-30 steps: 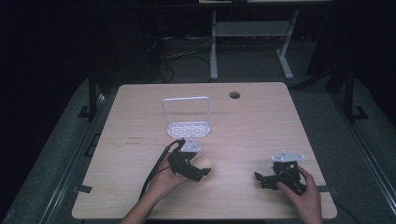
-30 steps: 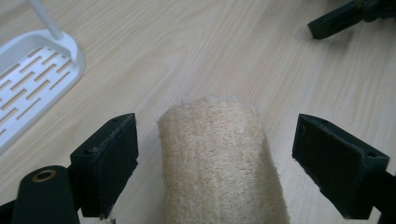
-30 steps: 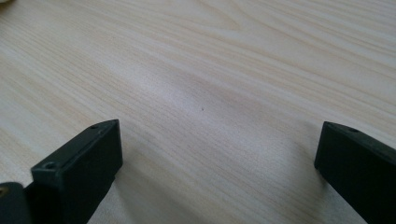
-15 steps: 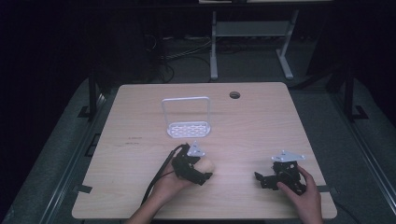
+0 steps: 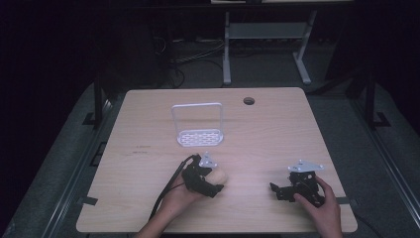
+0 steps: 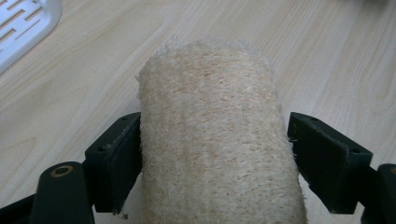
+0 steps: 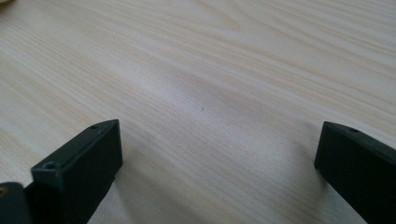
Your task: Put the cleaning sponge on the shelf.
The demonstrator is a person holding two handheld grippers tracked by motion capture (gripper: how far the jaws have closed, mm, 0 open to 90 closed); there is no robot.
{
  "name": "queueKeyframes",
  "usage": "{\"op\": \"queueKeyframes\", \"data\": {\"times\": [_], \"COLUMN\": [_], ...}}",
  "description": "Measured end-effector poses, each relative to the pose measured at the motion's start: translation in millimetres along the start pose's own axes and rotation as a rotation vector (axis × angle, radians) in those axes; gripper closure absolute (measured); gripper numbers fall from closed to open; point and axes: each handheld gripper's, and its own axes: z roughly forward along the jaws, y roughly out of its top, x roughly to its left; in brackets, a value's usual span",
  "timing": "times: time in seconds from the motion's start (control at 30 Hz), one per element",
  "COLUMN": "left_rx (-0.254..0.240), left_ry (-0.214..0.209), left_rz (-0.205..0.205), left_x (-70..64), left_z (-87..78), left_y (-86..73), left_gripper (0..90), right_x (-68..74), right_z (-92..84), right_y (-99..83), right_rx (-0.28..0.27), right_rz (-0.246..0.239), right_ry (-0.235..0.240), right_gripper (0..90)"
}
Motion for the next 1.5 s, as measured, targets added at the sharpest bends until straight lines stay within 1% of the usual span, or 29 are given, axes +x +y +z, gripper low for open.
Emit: {"op": "queueKeyframes", "data": {"times": [0.17, 0.37, 0.53, 0.73, 0.9, 1.0, 1.1, 1.2, 1.23, 1.33, 1.4, 1.5], "left_rx": [0.004, 0.007, 0.007, -0.003, -0.021, -0.023, -0.031, -0.037, -0.039, -0.05, -0.048, -0.06], "left_ry": [-0.005, -0.013, -0.021, -0.042, -0.063, -0.066, -0.078, -0.086, -0.091, -0.096, -0.096, -0.089], "left_rz": [-0.002, -0.015, -0.015, -0.006, 0.003, 0.016, 0.016, 0.025, 0.036, 0.042, 0.054, 0.042], "left_x": [1.5, 2.2, 3.0, 5.2, 8.0, 10.3, 13.0, 16.2, 17.0, 18.0, 20.3, 25.7], "left_z": [-0.8, -1.1, -1.5, -3.1, -7.2, -9.7, -12.6, -16.1, -17.7, -20.5, -22.8, -27.3], "left_y": [-0.4, -0.5, -0.6, -0.9, -1.4, -2.3, -2.7, -2.8, -2.7, -3.2, -3.8, -4.0], "left_gripper": [24.1, 25.5, 26.3, 26.6, 26.6, 26.6, 26.6, 26.6, 26.6, 26.6, 26.6, 26.6], "right_x": [0.0, 0.1, 0.1, 0.1, 0.0, 0.1, 0.0, 0.1, 0.1, 0.0, 0.0, 0.0], "right_z": [0.0, 0.0, 0.0, 0.0, 0.0, 0.0, 0.0, 0.0, 0.0, 0.0, 0.0, 0.0], "right_y": [0.0, 0.0, 0.0, 0.0, 0.0, 0.0, 0.0, 0.0, 0.0, 0.0, 0.0, 0.1], "right_rx": [0.0, 0.0, 0.001, 0.0, 0.0, 0.0, 0.0, 0.0, 0.0, 0.0, 0.0, 0.0], "right_rz": [0.0, 0.001, 0.001, 0.001, 0.0, 0.001, 0.001, 0.001, 0.002, 0.0, 0.0, 0.001], "right_ry": [0.0, 0.0, 0.0, 0.0, 0.0, 0.0, 0.0, 0.0, 0.0, 0.0, 0.0, 0.0], "right_gripper": [0.7, 0.7, 0.7, 0.7, 0.7, 0.7, 0.7, 0.7, 0.7, 0.7, 0.7, 0.7]}}
